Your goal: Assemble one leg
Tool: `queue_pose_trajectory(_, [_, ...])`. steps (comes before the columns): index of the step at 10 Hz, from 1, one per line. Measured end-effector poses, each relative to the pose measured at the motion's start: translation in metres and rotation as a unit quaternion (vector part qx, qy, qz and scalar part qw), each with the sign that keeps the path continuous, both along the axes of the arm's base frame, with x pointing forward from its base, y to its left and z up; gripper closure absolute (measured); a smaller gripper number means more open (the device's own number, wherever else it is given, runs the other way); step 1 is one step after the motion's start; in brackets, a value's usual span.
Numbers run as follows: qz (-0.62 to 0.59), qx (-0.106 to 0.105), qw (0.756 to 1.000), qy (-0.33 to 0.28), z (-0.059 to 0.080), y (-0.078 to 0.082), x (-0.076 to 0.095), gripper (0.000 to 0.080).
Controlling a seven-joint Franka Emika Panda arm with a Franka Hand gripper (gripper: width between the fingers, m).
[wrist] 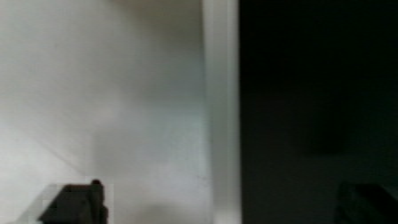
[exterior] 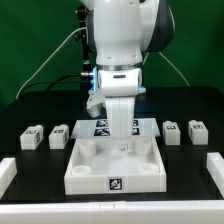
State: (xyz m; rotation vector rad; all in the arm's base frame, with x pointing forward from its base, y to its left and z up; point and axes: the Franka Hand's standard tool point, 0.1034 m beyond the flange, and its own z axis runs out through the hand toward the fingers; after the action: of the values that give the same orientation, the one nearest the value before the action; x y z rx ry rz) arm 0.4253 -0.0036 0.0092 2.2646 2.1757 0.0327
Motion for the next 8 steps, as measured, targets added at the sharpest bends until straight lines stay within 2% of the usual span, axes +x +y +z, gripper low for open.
queue_pose_trajectory(3, [-0.005,0.001,1.000,-0.002,-0.0027,-0.0028,-0.0009,0.0150])
queue_pose_trajectory(5, [-0.005,0.001,1.000,-0.002,-0.0027,-0.0028,-0.0010,0.0397])
queue_pose_trajectory(6, [-0.005,0.001,1.000,-0.002,-0.0028,-0.0028,-0.0010,0.0397])
queue_pose_trajectory(8, [-0.005,0.001,1.000,-0.002,-0.0028,-0.0029,-0.0010,0.0740])
